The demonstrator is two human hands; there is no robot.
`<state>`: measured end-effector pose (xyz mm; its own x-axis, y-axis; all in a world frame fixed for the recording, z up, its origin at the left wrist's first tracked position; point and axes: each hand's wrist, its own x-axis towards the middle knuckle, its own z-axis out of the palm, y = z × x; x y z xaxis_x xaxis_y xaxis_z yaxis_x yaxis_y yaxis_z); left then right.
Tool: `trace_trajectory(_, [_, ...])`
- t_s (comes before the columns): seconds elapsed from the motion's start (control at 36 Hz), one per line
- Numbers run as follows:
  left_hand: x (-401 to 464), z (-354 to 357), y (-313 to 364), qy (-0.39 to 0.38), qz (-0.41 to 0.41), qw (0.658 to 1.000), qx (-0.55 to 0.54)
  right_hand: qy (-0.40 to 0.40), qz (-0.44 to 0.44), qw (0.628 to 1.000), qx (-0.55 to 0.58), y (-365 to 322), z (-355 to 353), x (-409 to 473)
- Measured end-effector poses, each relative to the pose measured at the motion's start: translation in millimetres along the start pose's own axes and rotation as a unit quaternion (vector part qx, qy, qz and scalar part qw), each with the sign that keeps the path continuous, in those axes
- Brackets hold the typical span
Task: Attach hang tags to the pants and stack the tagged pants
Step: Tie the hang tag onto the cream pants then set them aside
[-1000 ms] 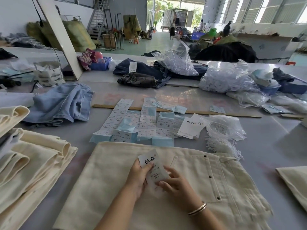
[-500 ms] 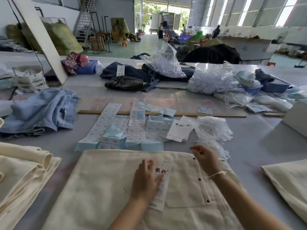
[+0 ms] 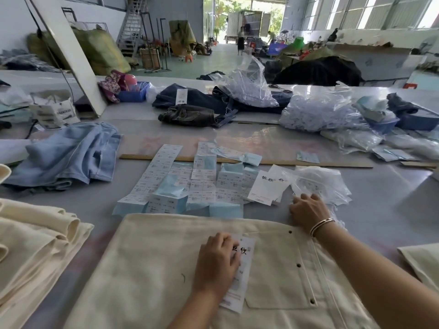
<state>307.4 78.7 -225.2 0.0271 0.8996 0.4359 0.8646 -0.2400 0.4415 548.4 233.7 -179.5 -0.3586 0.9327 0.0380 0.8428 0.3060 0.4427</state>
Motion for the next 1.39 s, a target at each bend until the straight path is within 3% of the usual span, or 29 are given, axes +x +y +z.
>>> trace_trajectory(0.11, [0,0,0,-0.018,-0.029,0.999,-0.011,0.059,0.120,0.978,0.160,4,5,0])
trace_trajectory(0.22, [1,-1,-1,-0.056,-0.066,0.996,-0.012,0.114,0.263,0.837,0.466,10,0,4])
trace_trajectory(0.28, [6,-1,-3,-0.081,-0.115,0.989,-0.052,0.116,0.281,0.774,0.556,13,-3,5])
trace_trajectory(0.31, [11,-4,-3,-0.093,-0.154,0.979,-0.096,0.110,0.278,0.762,0.575,14,-3,5])
trace_trajectory(0.39, [32,-12,-3,-0.126,-0.180,0.961,-0.167,0.091,0.235,0.789,0.560,15,0,-2])
trace_trajectory(0.5, [70,-13,14,-0.105,-0.129,0.977,-0.131,0.120,0.160,0.814,0.546,12,-8,-16])
trace_trajectory(0.64, [112,8,57,-0.202,-0.105,0.957,-0.181,0.075,0.104,0.854,0.504,6,-15,-20])
trace_trajectory(0.81, [134,37,83,-0.256,-0.117,0.951,-0.125,0.108,0.092,0.858,0.493,-2,-9,-21])
trace_trajectory(1.08, [138,46,73,-0.237,-0.140,0.949,-0.153,0.112,0.049,0.878,0.463,0,2,-15])
trace_trajectory(1.19, [138,40,70,-0.196,-0.133,0.958,-0.162,0.081,0.046,0.931,0.353,12,16,-10])
trace_trajectory(1.39, [143,-3,42,-0.083,-0.146,0.964,-0.204,0.055,0.139,0.938,0.313,37,32,-9])
